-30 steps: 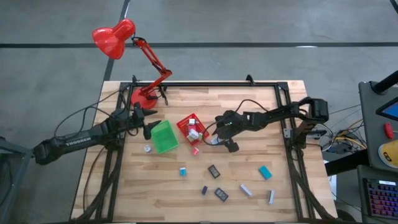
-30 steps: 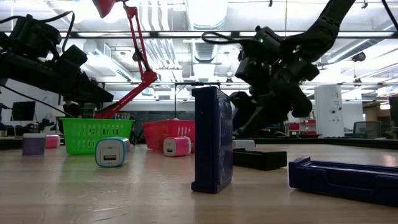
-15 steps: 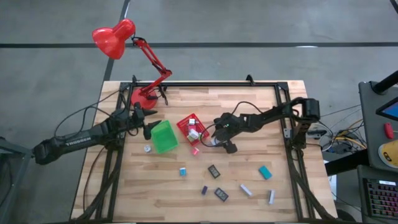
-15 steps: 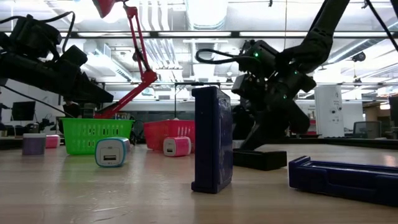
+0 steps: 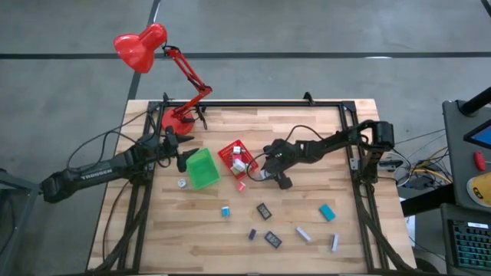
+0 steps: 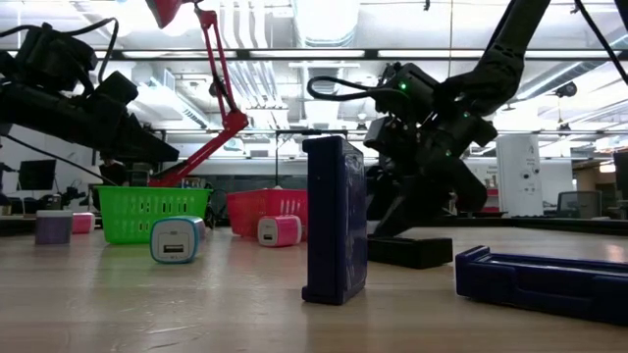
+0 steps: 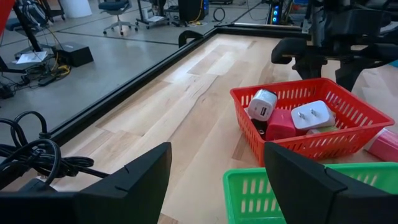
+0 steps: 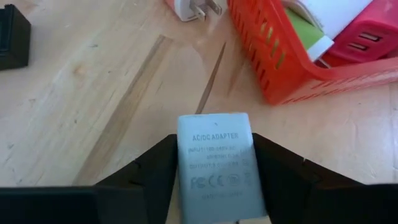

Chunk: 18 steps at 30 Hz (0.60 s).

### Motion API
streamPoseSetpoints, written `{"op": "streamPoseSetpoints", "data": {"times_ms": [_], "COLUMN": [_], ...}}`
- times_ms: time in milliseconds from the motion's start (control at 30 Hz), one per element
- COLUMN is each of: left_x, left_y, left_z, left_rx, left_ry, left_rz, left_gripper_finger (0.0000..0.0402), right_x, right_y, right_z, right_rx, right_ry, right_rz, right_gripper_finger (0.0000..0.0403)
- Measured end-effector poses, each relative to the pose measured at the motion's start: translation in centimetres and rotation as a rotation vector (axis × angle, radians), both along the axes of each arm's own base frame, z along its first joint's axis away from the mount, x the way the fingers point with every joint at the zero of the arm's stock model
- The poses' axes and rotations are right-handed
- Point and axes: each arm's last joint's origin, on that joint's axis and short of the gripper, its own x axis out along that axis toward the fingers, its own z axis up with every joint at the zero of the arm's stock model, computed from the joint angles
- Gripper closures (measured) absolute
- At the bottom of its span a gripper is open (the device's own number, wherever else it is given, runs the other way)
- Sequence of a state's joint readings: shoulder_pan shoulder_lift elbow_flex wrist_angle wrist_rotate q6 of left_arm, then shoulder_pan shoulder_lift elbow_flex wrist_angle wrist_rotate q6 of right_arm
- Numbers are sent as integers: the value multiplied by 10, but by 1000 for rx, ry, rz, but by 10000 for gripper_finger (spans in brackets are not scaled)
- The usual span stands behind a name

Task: Pick & Place Office items
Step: Put the white charger adapter into the red bin

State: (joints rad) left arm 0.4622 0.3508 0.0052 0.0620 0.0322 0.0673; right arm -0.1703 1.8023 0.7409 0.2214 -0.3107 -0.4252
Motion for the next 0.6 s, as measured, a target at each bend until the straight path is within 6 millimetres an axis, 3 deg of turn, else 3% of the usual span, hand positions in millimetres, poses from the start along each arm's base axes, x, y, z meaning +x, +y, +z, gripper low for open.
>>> {"op": "streamPoseSetpoints", "data": {"times_ms": [167, 367, 600], "left_x": [0, 0, 0], "left_y": [0, 0, 0], "left_z": [0, 0, 0], "left_rx": [0, 0, 0], "left_ry": [0, 0, 0], "left_rz": [0, 0, 0], "left_gripper_finger": [144, 144, 144], "right_x": [1, 1, -1], "right_y": [0, 0, -1], "right_z": [1, 3, 27], "right_rx": [-4, -3, -45], "right_ry": [-4, -10, -87], "right_rz": [2, 1, -27], "right_gripper_finger": [242, 232, 229]}}
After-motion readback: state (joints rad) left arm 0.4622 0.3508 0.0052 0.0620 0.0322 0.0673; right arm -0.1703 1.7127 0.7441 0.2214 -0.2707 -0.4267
